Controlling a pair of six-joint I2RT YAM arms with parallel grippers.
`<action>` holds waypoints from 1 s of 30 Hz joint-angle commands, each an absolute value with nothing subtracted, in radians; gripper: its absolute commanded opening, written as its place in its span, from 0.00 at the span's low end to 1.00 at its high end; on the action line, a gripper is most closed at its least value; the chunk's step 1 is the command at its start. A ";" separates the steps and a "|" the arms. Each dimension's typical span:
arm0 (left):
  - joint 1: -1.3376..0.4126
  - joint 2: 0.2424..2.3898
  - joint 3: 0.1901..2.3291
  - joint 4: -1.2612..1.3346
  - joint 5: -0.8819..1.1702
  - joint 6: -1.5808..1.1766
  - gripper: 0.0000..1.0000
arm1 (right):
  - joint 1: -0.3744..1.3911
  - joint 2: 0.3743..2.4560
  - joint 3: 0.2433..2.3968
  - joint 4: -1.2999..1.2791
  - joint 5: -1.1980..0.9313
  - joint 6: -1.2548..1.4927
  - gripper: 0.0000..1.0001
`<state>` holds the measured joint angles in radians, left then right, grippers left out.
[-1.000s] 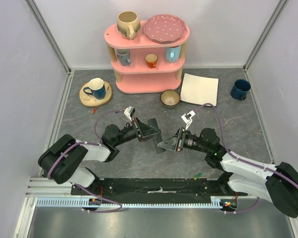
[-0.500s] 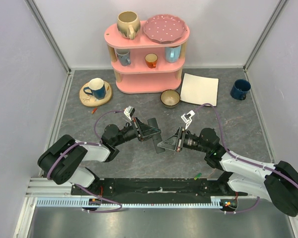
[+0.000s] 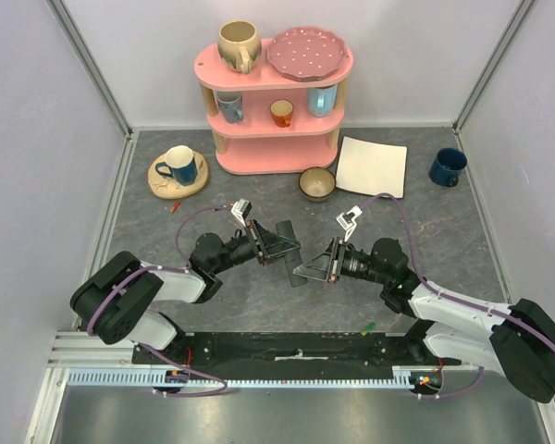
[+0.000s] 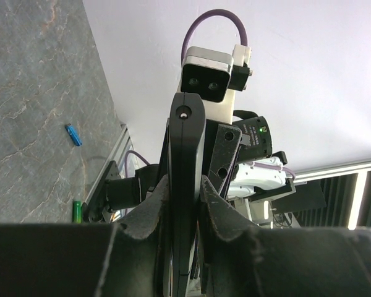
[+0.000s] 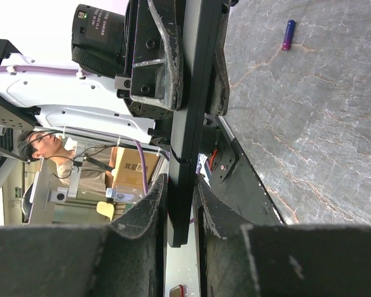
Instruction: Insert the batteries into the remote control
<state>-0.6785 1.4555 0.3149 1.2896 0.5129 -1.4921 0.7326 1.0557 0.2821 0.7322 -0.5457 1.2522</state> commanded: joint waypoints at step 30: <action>-0.813 1.397 0.261 1.661 0.531 -1.482 0.02 | 0.631 1.127 0.423 0.698 -0.526 1.207 0.20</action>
<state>-0.7288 1.4300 0.2699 1.2915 0.3801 -1.4761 0.6662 1.1046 0.3378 0.6495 -0.6769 1.2560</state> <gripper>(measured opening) 0.232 0.234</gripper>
